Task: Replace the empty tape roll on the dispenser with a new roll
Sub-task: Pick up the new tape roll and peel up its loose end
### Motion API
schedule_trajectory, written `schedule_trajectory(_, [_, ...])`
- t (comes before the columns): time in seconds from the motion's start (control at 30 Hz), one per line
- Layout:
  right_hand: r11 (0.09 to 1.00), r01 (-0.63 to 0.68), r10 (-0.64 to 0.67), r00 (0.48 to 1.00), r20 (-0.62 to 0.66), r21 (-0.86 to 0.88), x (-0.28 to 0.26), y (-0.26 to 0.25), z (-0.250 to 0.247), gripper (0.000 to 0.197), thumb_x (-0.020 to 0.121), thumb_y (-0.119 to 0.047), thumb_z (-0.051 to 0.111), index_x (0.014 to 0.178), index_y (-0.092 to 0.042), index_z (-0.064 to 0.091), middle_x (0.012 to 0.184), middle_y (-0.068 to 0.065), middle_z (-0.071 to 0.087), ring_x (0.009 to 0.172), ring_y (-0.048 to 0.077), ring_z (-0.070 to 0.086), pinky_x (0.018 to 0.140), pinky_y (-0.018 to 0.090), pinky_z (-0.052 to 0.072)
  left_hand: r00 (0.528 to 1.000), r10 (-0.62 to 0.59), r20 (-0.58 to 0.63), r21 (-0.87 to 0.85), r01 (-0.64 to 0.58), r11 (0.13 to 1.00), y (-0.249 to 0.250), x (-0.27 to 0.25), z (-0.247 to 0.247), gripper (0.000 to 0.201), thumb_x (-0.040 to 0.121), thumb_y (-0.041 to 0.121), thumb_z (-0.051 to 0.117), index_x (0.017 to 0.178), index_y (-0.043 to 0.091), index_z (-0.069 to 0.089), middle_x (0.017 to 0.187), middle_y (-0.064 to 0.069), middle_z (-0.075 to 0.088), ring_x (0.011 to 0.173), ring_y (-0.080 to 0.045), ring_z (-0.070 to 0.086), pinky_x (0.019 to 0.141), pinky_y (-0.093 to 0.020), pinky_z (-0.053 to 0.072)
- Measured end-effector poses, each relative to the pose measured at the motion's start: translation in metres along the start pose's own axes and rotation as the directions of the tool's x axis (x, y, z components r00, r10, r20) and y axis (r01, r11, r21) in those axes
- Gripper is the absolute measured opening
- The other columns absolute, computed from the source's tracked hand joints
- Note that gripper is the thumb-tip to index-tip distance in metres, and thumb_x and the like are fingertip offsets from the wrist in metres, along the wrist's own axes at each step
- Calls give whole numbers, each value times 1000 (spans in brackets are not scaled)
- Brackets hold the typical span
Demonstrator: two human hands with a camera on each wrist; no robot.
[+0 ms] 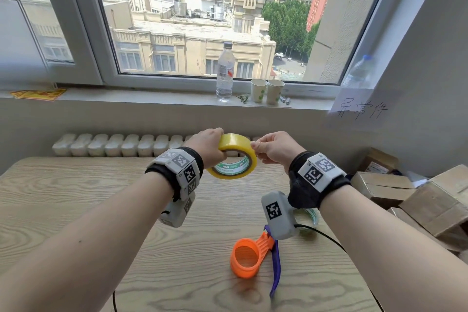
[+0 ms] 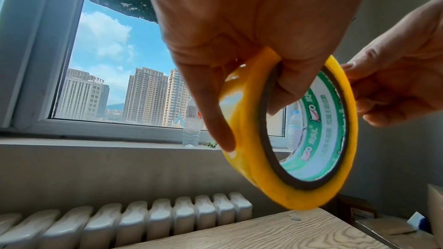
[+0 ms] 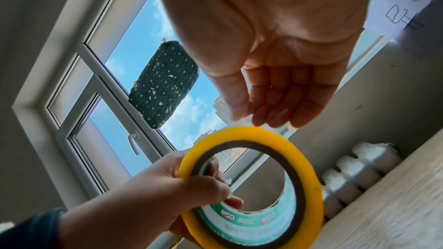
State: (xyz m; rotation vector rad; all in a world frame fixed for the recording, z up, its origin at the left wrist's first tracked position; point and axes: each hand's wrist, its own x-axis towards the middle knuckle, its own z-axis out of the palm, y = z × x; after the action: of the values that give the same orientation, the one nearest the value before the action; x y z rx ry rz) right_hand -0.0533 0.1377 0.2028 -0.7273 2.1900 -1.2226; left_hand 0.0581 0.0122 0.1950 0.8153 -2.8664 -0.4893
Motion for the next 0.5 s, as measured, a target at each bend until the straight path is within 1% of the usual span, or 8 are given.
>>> schedule_trajectory(0.13, [1000,14,-13,1000,-11,19,-1,-1,-1,23,89,-17,64,67,-11,58,66,3,57,62,13,52,67,26,49,1000,27,12,-32,-26,999,1,-1,-1,27,84,17,55,109,13,49,111,-8,59,103,-27,54,78,-31,38])
schedule_trajectory(0.3, [998,24,-24,1000,11,59,-6,-3,-3,23,91,-15,61,69,-10,56,66,5,58,58,13,53,61,23,49,999,34,14,-82,-33,996,-1,-2,-2,27,84,13,55,110,14,50,104,-7,59,95,-25,55,76,-30,41])
schedule_trajectory(0.43, [995,35,-37,999,26,95,-10,-5,-4,20,91,-15,61,71,-10,57,66,4,57,57,12,52,61,23,49,999,33,-8,-136,-34,990,-2,-2,-1,30,84,15,58,113,13,51,99,-7,58,97,-28,56,81,-34,45])
schedule_trajectory(0.5, [991,34,-39,999,38,126,-10,-5,-3,20,91,-16,61,72,-11,57,67,4,57,56,12,51,63,25,49,1000,21,-22,-174,-25,984,-4,-2,-1,30,82,12,59,111,12,52,93,-4,54,93,-28,56,79,-33,45])
